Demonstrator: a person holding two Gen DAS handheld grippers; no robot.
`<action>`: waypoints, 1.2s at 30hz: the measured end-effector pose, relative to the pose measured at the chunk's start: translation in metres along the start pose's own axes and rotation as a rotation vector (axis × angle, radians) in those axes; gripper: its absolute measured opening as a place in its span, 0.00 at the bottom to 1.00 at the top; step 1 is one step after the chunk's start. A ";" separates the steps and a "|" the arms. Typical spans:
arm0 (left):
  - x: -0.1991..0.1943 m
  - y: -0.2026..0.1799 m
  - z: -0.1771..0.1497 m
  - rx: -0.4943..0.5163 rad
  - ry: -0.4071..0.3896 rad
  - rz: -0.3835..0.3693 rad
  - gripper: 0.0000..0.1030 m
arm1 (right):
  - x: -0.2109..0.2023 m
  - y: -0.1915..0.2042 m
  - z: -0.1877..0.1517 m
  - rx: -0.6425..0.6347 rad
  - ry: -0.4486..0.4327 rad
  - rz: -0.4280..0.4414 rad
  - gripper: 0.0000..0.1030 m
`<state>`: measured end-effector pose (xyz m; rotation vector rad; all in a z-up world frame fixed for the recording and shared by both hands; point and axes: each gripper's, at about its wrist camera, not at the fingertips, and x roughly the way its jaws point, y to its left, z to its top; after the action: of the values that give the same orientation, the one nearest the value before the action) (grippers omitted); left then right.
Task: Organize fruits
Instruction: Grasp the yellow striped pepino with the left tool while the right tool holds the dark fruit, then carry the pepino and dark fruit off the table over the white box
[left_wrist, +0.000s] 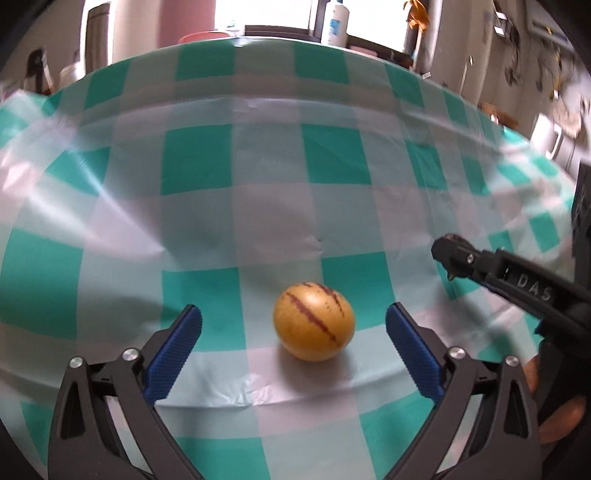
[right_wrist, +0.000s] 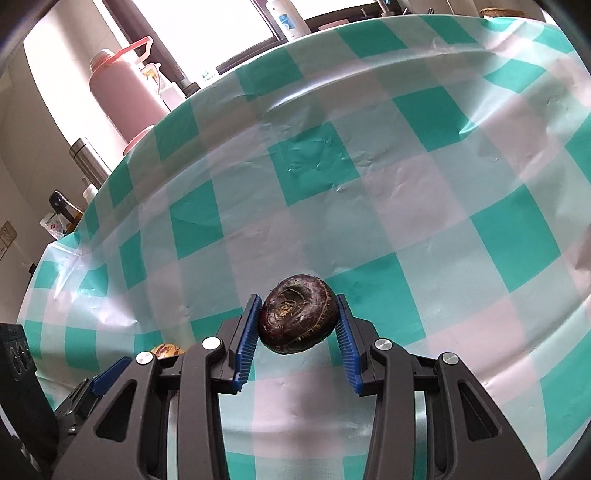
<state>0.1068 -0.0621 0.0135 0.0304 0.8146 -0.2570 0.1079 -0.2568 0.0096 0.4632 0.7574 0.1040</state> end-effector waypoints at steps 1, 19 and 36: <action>0.003 -0.003 0.000 0.014 0.014 0.000 0.89 | 0.000 0.001 -0.001 -0.004 0.002 0.002 0.39; 0.008 0.003 -0.003 -0.035 0.056 -0.082 0.45 | 0.007 0.007 -0.002 -0.031 0.011 0.016 0.39; -0.024 0.034 -0.015 -0.193 -0.046 -0.061 0.45 | 0.000 -0.001 -0.004 -0.007 0.040 0.118 0.39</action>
<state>0.0885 -0.0217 0.0178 -0.1811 0.7926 -0.2345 0.1047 -0.2563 0.0065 0.5005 0.7686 0.2266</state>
